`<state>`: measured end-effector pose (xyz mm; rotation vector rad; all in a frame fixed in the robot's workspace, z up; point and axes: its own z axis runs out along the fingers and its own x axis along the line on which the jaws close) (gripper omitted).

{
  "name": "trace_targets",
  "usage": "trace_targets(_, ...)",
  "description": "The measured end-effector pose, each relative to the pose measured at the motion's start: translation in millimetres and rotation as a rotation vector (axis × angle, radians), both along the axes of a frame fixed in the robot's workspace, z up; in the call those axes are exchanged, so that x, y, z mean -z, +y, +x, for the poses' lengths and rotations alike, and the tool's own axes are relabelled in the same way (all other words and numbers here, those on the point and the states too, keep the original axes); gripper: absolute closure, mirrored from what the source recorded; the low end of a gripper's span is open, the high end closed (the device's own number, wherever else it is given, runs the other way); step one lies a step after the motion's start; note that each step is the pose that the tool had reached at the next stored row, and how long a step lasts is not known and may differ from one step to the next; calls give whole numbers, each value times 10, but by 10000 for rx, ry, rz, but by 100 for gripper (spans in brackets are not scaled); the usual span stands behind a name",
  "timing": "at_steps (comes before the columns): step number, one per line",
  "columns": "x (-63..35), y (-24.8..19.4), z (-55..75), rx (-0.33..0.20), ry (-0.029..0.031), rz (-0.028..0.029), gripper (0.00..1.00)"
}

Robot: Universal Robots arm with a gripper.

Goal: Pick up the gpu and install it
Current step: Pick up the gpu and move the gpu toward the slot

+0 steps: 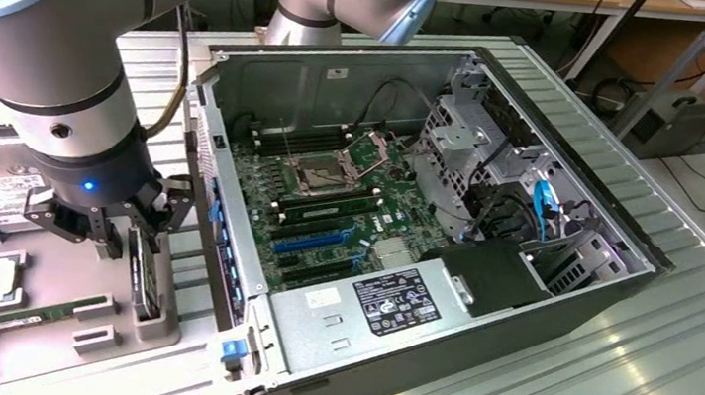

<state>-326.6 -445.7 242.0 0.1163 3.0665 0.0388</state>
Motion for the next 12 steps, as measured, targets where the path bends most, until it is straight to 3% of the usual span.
trace_targets(3, 2, 0, 0, 0, -1, 1, 59)
trace_targets(4, 2, 0, 0, 0, -2, 2, 67)
trace_targets(8, 2, 0, 0, -1, 0, 0, 68)
trace_targets(9, 2, 0, 0, -1, -1, 1, 73)
trace_targets(12, 3, 0, 0, -24, 0, 1, 73)
